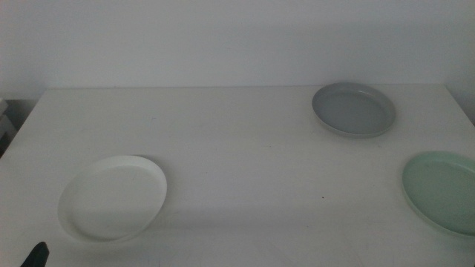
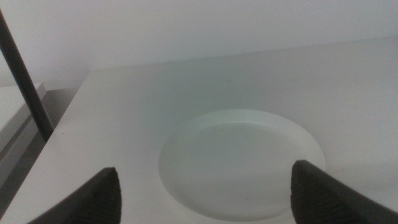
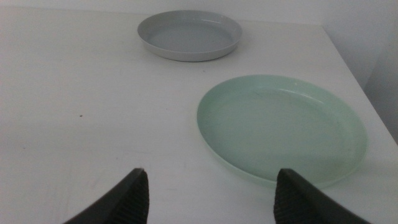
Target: Stack the three bowls on top of each other.
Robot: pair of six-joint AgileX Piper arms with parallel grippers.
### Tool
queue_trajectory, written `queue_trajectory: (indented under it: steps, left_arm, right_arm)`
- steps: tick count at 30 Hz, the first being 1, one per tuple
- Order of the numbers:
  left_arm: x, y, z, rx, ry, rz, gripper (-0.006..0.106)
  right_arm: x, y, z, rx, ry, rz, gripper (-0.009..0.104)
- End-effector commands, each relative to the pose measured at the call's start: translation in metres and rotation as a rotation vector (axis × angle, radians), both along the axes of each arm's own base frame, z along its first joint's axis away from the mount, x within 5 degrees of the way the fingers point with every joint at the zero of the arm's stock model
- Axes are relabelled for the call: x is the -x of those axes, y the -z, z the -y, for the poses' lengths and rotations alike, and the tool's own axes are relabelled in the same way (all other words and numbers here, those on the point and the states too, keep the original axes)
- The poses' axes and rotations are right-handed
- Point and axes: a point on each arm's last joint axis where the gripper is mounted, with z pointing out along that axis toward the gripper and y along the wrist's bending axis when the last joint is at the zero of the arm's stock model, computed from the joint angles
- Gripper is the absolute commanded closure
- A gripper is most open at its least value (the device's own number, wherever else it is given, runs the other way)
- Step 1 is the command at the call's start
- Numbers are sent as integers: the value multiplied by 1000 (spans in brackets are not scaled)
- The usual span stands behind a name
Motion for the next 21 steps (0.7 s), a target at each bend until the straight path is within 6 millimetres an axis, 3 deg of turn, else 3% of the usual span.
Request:
queue_trajectory:
  steps: [1,3,11,16,21]
  left_arm:
    - [0,-9,-1,16,-7,88,-5]
    - [0,-9,-1,16,-7,88,-5]
    - [0,-9,-1,16,-7,88,-5]
    - [0,-9,-1,16,-7,88,-5]
    - [0,-9,-1,16,-7,88,-5]
  right_arm:
    - [1,-15,1,10,8,105,43]
    - [3,-27,1,10,6,92,43]
    - [5,-110,1,10,3,109,43]
    - [-4,-139,-1,9,-8,-73,43]
    - [-26,-169,-2,16,-13,-223,43]
